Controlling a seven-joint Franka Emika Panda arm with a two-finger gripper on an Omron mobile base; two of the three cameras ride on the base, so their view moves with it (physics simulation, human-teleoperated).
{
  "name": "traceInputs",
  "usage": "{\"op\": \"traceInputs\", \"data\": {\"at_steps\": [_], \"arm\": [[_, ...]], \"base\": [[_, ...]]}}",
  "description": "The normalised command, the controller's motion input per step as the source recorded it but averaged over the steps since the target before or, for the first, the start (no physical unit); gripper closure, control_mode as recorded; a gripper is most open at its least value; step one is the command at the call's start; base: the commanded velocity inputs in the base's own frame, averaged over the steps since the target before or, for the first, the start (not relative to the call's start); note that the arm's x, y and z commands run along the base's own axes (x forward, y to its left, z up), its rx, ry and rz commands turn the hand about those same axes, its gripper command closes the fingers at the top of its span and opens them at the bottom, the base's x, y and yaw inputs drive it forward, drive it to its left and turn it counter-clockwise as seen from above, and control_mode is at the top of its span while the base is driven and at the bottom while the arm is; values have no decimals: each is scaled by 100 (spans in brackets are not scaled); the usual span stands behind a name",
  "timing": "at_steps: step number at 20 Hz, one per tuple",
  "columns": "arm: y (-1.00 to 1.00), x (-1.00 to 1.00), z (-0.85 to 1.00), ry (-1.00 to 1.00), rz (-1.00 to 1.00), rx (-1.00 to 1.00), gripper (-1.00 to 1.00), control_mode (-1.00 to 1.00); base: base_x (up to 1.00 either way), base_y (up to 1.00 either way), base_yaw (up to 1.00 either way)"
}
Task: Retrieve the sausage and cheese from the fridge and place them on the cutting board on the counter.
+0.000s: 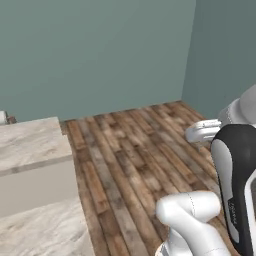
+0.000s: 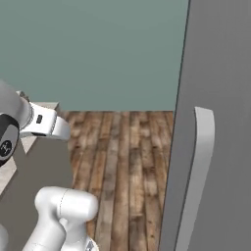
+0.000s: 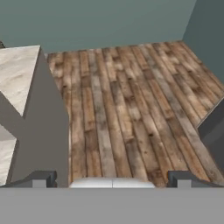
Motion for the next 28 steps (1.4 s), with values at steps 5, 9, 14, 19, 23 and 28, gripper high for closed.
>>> {"op": "traceInputs", "data": {"at_steps": [5, 9, 14, 19, 23, 28], "arm": [[0, 0, 0, 0, 0, 0, -100, 100], [0, 0, 0, 0, 0, 0, -100, 100], [0, 0, 0, 0, 0, 0, -100, 100], [0, 0, 0, 0, 0, 0, -100, 100], [0, 0, 0, 0, 0, 0, -100, 100], [0, 0, 0, 0, 0, 0, -100, 100]], "base": [[100, -7, -11], [100, -7, -17], [100, -13, -41], [74, -23, -61], [29, -41, -74], [10, -62, -74]]}}
